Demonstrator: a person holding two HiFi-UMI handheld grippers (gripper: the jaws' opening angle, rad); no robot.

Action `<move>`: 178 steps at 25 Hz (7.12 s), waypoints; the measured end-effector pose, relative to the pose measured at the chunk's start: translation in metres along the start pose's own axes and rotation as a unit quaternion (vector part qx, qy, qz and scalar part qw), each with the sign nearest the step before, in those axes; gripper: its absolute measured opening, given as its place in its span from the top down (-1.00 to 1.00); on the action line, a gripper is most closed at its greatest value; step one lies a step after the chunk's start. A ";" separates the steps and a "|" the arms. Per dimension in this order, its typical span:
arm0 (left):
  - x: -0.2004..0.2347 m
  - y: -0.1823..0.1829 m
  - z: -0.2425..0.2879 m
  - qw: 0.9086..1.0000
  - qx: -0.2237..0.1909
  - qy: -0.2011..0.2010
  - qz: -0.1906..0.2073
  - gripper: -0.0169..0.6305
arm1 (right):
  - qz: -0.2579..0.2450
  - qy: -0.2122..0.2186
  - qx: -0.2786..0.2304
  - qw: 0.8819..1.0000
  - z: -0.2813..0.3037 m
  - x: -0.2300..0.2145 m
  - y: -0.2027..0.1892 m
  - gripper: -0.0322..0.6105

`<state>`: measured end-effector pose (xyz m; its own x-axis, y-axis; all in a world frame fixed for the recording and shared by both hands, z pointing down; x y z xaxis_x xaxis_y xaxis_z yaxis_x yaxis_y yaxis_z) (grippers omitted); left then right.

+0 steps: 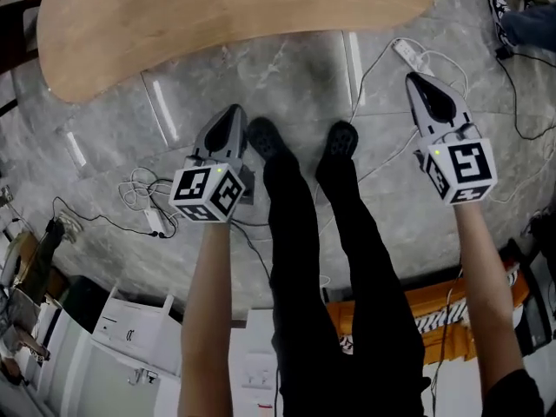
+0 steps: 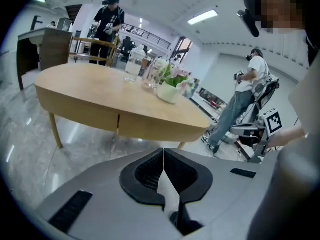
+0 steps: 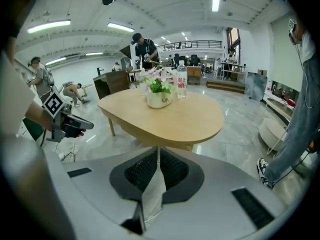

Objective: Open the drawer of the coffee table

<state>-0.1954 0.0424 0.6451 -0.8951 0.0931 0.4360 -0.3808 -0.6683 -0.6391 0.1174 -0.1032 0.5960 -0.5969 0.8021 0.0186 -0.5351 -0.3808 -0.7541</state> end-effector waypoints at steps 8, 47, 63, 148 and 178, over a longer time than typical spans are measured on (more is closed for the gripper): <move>0.055 0.004 0.062 1.000 0.024 0.000 0.018 0.90 | -0.009 -0.020 0.026 0.999 0.063 -0.022 -0.024 0.51; 0.107 0.041 0.153 0.995 0.032 0.020 0.094 -0.35 | -0.042 -0.101 0.073 0.991 0.153 -0.041 -0.034 0.08; 0.090 0.044 0.150 0.996 0.011 0.047 0.078 -0.35 | -0.037 -0.113 0.074 0.990 0.140 -0.046 -0.037 0.08; 0.083 -0.106 0.058 0.986 0.128 0.100 0.040 -0.15 | -0.013 -0.084 0.176 0.981 0.054 0.053 -0.152 0.45; -0.116 0.036 -0.130 0.988 0.095 0.067 0.100 -0.27 | 0.066 -0.109 0.086 0.988 -0.152 0.049 0.062 0.30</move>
<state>-0.1350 0.1034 0.4892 -0.9757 0.0343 0.2163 -0.1544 -0.8082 -0.5683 0.1457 -0.0174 0.4500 -0.7728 0.6292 0.0834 -0.5269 -0.5627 -0.6370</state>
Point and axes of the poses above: the fingertips, and each gripper's own axes: z forward along the fingers, x to its left, y out of its top, the point moved 7 cm from there along -z, backward along the fingers, and after that the axes turned 4 degrees about -z, right-handed, at the moved point
